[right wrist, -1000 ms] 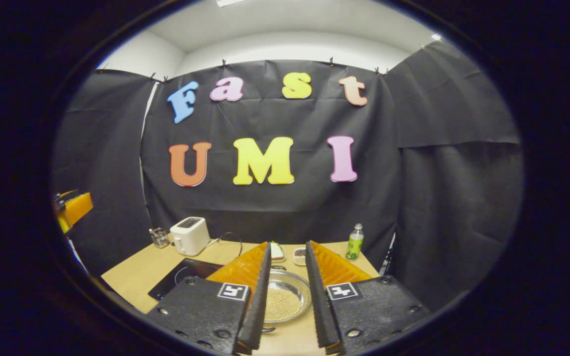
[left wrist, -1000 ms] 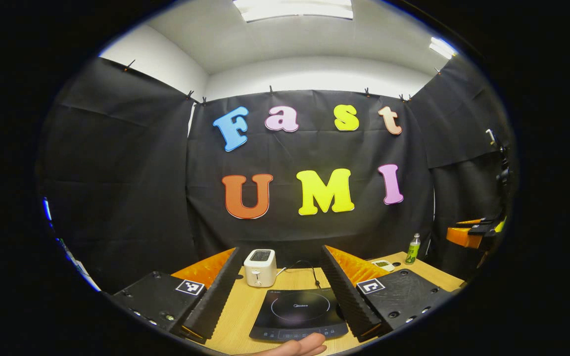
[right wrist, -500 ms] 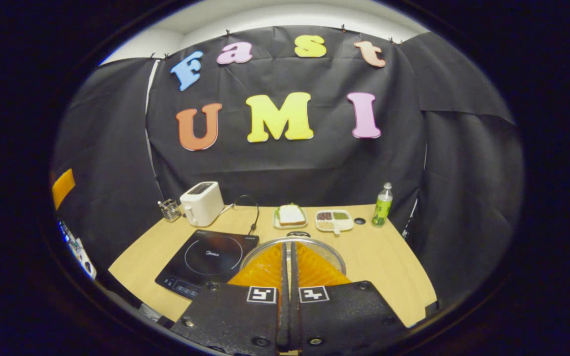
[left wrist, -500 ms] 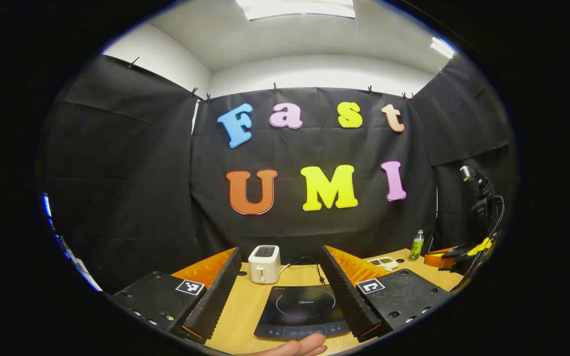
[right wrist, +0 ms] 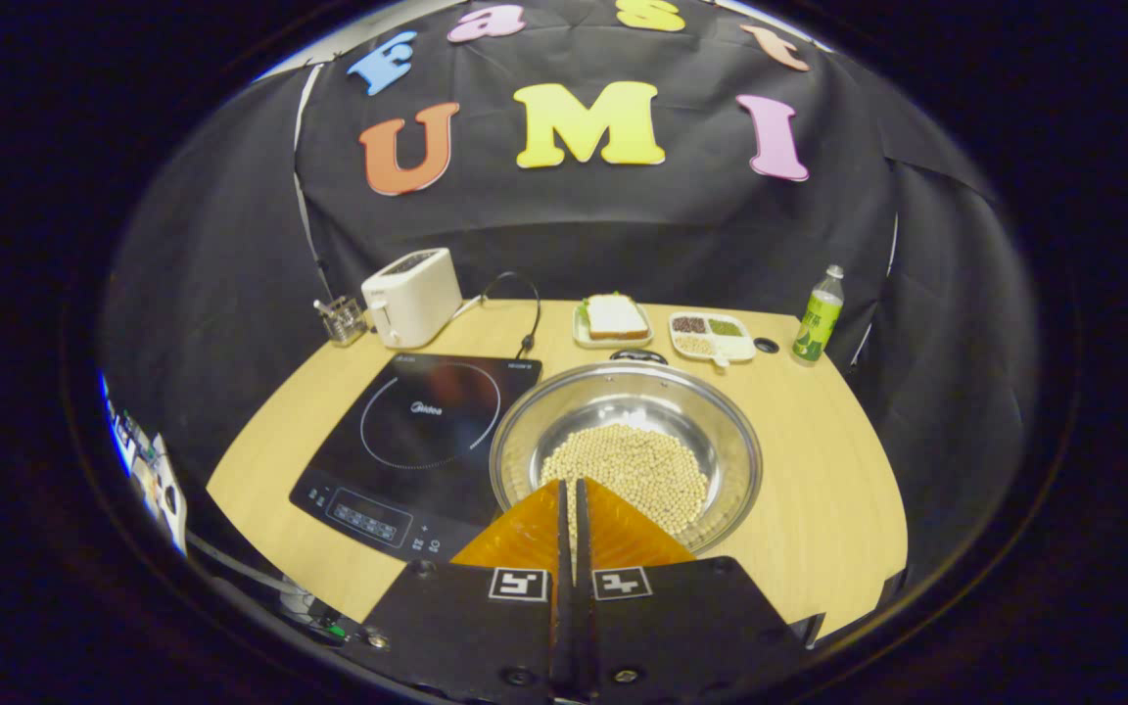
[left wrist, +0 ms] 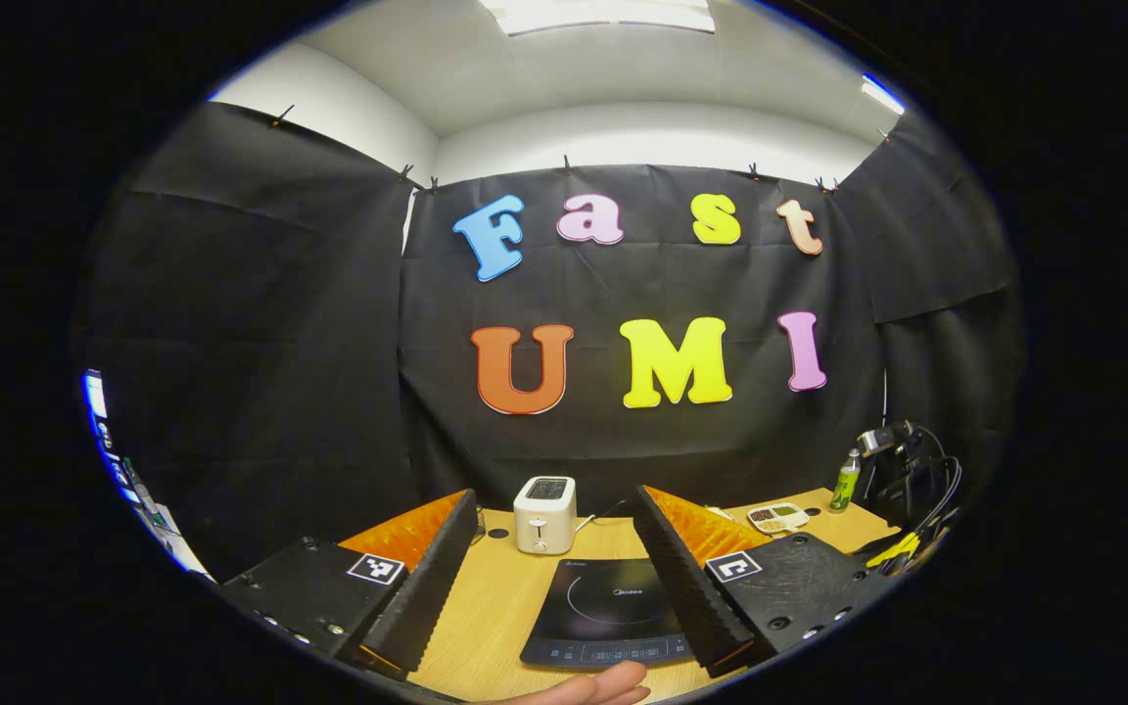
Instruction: First push the handle of the pot to place it horizontally, then grasp the pot with both hands and set it on the induction cooktop.
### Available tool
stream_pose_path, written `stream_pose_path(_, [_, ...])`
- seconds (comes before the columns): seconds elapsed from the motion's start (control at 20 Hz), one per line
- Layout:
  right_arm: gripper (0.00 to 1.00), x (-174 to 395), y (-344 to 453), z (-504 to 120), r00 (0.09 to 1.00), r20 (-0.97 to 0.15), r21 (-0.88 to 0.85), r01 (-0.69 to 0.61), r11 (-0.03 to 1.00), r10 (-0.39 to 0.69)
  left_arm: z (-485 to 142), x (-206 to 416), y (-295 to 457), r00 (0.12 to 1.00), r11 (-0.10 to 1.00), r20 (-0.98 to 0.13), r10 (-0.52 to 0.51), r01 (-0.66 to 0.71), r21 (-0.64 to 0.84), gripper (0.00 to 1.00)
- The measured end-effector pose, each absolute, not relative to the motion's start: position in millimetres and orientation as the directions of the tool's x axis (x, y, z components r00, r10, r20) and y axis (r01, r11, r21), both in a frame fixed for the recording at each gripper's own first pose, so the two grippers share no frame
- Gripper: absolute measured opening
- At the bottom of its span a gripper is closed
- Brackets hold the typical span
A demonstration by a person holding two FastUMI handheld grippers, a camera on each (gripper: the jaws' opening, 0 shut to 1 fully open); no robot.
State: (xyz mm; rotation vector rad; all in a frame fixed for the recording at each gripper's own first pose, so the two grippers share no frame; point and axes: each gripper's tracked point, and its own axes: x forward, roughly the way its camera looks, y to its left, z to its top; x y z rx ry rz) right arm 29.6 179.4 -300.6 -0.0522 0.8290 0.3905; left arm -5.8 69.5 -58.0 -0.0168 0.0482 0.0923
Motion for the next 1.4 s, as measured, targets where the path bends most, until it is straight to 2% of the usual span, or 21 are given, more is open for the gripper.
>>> stream_pose_path(0.05, [0.01, 24, 187, -313, 0.575, -0.749, 0.120, -0.370, 0.921, 0.328, -59, -7, 71, 0.994, 0.995, -0.048, 0.096, -0.096, -0.008, 0.96])
stream_pose_path(0.2, [0.04, 6, 206, -343, 0.483, -0.798, 0.166, -0.399, 0.902, 0.361, -59, -5, 74, 0.993, 0.994, -0.044, 0.106, -0.106, 0.003, 0.96])
stream_pose_path(0.5, [0.04, -2, 211, -372, 0.424, -0.835, 0.168, -0.411, 0.896, 0.351, -45, -13, 76, 0.992, 0.992, 0.005, 0.127, -0.127, -0.003, 0.96])
stream_pose_path(0.55, [0.01, -3, 210, -375, 0.423, -0.833, 0.176, -0.408, 0.896, 0.356, -44, -15, 74, 0.992, 0.992, 0.007, 0.127, -0.126, -0.009, 0.96])
stream_pose_path(0.65, [0.04, -4, 205, -379, 0.431, -0.828, 0.173, -0.415, 0.894, 0.360, -44, -20, 75, 0.990, 0.990, 0.010, 0.140, -0.140, -0.019, 0.96])
stream_pose_path(0.7, [0.00, -5, 203, -382, 0.423, -0.832, 0.176, -0.413, 0.893, 0.360, -40, -24, 76, 0.989, 0.989, 0.019, 0.148, -0.148, -0.017, 0.96])
stream_pose_path(0.75, [0.04, -6, 201, -385, 0.420, -0.834, 0.180, -0.408, 0.895, 0.359, -37, -27, 76, 0.988, 0.988, 0.027, 0.152, -0.152, -0.021, 0.95])
stream_pose_path(0.8, [0.01, -3, 198, -386, 0.424, -0.831, 0.185, -0.402, 0.897, 0.361, -32, -29, 71, 0.988, 0.989, 0.033, 0.148, -0.147, -0.030, 0.96])
stream_pose_path(0.9, [0.04, -4, 197, -386, 0.421, -0.824, 0.207, -0.398, 0.894, 0.379, -30, -33, 63, 0.992, 0.992, 0.036, 0.124, -0.123, -0.037, 0.96])
stream_pose_path(1.4, [0.04, -15, 174, -386, 0.412, -0.821, 0.189, -0.457, 0.869, 0.395, -35, -37, 39, 0.997, 0.997, 0.012, 0.082, -0.081, -0.009, 0.96])
